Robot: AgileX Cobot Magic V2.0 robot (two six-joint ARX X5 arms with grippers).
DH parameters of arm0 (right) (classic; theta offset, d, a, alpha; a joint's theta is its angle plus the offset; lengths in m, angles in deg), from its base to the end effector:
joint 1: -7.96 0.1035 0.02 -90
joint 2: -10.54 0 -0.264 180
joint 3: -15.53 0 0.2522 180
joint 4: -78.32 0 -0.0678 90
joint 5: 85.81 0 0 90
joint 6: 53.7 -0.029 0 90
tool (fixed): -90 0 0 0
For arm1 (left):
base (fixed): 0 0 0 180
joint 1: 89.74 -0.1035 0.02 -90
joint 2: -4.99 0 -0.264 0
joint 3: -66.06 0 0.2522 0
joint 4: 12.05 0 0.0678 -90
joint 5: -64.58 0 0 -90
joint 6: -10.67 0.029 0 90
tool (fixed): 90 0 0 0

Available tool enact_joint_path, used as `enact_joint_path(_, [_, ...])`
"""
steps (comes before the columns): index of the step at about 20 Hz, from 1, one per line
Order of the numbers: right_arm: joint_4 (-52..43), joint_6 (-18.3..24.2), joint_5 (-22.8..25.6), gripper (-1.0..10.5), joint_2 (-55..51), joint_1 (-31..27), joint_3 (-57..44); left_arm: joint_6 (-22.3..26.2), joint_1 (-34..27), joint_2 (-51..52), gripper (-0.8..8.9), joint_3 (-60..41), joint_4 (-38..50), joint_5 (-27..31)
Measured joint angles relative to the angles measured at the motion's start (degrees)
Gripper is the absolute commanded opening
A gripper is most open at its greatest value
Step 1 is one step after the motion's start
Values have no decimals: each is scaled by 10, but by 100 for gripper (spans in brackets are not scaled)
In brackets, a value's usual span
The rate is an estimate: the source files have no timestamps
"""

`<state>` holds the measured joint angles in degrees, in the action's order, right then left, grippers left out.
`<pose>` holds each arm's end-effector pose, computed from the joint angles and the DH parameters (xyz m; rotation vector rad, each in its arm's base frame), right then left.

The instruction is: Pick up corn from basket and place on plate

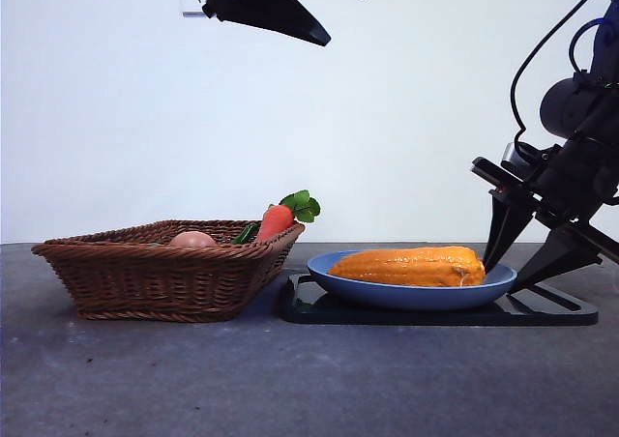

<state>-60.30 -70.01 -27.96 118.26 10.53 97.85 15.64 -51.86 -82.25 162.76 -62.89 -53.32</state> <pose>0.3635 0.0318 0.1619 0.5470 1.2196 0.3713 0.2491 -0.2110 0.3469 0.1398 0.7114 -1.1282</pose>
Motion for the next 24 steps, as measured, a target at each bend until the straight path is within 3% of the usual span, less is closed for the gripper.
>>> enact_joint_path(3, [10, 0, -2, 212, -19, -8, 0, 0, 0, 0, 303, 0, 0, 0])
enact_joint_path(8, [50, 16, 7, 212, -145, -22, 1, 0, -4, 0, 303, 0, 0, 0])
enact_joint_path(12, [146, 61, 8, 212, -256, -12, 1, 0, -7, 0, 302, 0, 0, 0])
enact_joint_path(17, [225, 101, 38, 212, -370, 66, 1, 0, -7, 0, 300, 0, -3, 0])
enact_joint_path(22, [270, 106, 114, 211, -424, 162, -3, 0, -7, 0, 295, 0, -17, 0])
enact_joint_path(24, [269, 106, 130, 175, -433, 194, -18, 0, -7, 0, 250, 0, -22, 0])
